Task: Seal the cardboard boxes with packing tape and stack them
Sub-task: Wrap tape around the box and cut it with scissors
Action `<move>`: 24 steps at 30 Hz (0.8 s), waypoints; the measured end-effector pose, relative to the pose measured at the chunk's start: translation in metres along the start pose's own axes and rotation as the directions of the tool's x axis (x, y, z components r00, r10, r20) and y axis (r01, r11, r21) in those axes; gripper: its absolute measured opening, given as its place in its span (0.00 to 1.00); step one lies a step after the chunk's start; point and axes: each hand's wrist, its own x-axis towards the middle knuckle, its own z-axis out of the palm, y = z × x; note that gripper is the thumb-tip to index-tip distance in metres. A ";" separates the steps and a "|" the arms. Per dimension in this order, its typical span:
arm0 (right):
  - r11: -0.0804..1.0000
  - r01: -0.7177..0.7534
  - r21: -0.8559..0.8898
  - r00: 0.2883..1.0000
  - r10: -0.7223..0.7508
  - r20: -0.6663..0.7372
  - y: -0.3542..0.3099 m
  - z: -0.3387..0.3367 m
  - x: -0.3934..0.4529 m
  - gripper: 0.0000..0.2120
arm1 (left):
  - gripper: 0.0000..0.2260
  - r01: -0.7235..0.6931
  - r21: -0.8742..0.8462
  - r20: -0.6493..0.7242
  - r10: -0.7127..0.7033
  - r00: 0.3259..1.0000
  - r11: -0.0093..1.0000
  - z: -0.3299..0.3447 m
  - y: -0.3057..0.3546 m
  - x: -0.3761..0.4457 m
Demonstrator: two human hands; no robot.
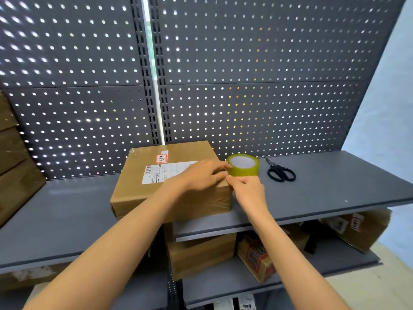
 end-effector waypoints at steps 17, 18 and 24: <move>0.971 0.154 -0.184 0.987 -0.142 0.078 0.000 -0.002 0.001 0.26 | 0.21 -0.033 -0.077 -0.074 0.028 0.997 0.996 0.013 -0.014 0.006; 0.971 0.146 -0.188 0.988 -0.135 0.071 0.000 -0.002 0.001 0.27 | 0.20 -0.044 -0.069 -0.079 0.039 0.996 0.997 0.014 -0.014 0.007; 0.960 0.131 -0.247 0.990 -0.138 -0.010 0.005 0.006 0.001 0.26 | 0.14 -0.075 -0.063 -0.139 0.065 0.988 0.995 0.016 -0.013 0.010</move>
